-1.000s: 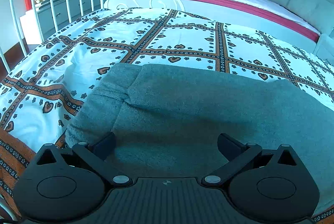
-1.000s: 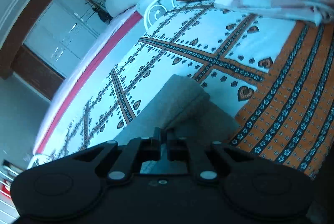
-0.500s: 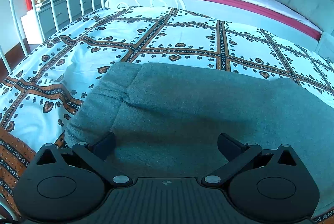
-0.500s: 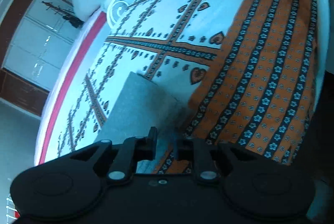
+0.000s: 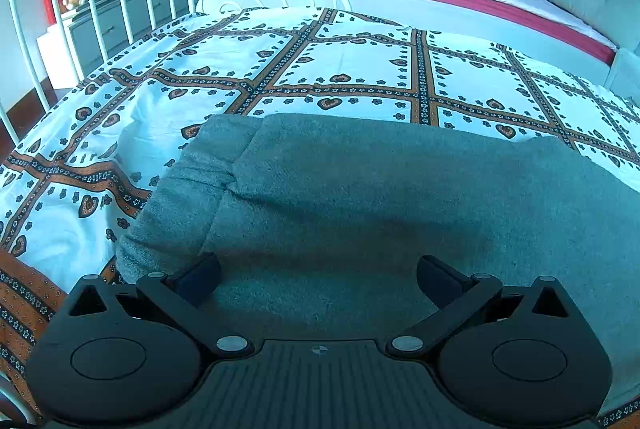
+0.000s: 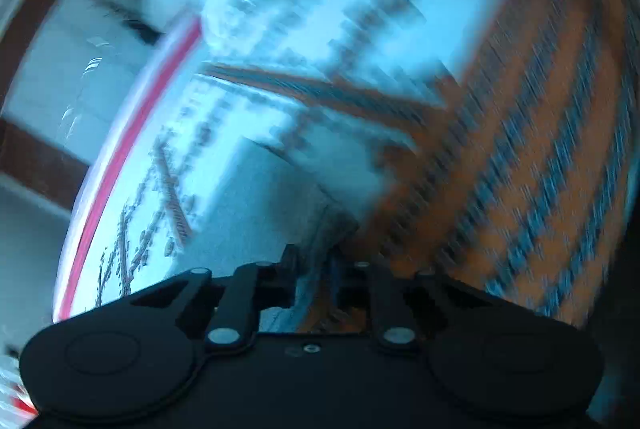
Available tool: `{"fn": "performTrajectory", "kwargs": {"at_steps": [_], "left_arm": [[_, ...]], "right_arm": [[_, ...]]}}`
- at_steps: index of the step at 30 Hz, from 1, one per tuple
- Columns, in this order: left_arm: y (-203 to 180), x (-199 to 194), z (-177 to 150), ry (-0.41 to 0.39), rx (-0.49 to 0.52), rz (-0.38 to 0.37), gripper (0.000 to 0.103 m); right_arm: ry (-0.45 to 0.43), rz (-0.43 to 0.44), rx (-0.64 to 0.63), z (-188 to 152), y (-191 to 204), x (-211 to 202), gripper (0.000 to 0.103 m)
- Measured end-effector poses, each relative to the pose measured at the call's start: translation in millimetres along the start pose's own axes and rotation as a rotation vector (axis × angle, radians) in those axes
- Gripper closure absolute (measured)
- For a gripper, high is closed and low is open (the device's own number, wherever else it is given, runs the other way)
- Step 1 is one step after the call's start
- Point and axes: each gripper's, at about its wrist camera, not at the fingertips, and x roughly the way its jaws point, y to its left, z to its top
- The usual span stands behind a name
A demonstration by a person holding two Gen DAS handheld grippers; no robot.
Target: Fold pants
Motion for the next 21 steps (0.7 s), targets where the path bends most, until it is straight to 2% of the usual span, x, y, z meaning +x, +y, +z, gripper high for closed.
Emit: {"fn": "performTrajectory", "kwargs": {"at_steps": [3,5,6,7,9,10,11,12,14,16,18,21], "left_arm": [[0.2,-0.2,-0.8,0.001,0.004,-0.002,0.000],[0.1,-0.2,-1.6,0.002,0.012,-0.006,0.000],[0.6,-0.3,-1.7,0.002,0.014,-0.010,0.000],[0.8,-0.1,-1.6,0.002,0.016,-0.012,0.000],[1.3,-0.6,-1.4,0.001,0.011,-0.013,0.000],[1.7,-1.3,-1.3,-0.002,0.006,-0.015,0.000],[2.3,-2.3,-1.2,-0.006,0.000,-0.015,0.000],[3.7,-3.5,-1.2,-0.011,-0.008,-0.016,0.000],[6.8,-6.9,0.5,-0.036,-0.022,-0.011,0.000],[11.4,-13.8,2.4,-0.090,-0.043,0.009,0.000],[17.3,-17.4,4.7,-0.129,-0.066,0.060,0.000],[27.6,-12.8,7.2,-0.123,-0.107,0.123,0.000]], "right_arm": [[-0.184,0.122,-0.151,-4.9,34.3,-32.9,0.098],[-0.230,0.095,-0.187,-8.7,41.7,-39.0,0.098],[-0.210,0.036,-0.182,-8.2,39.3,-32.7,0.098],[-0.142,-0.053,-0.151,-7.0,31.0,-17.6,0.098],[0.075,-0.203,-0.036,-8.7,2.6,22.2,0.097],[0.065,-0.165,0.026,-7.1,-8.2,22.4,0.096],[0.032,-0.117,0.075,-2.2,-10.9,13.7,0.088],[-0.007,-0.108,0.071,-1.1,-7.5,4.4,0.084],[-0.081,-0.157,0.005,-2.9,6.5,-13.0,0.084],[-0.126,-0.101,-0.028,-4.9,17.3,-25.1,0.084],[-0.139,-0.032,-0.072,-10.0,31.9,-25.1,0.084],[-0.085,0.028,-0.208,-23.1,73.8,-8.9,0.082]]}}
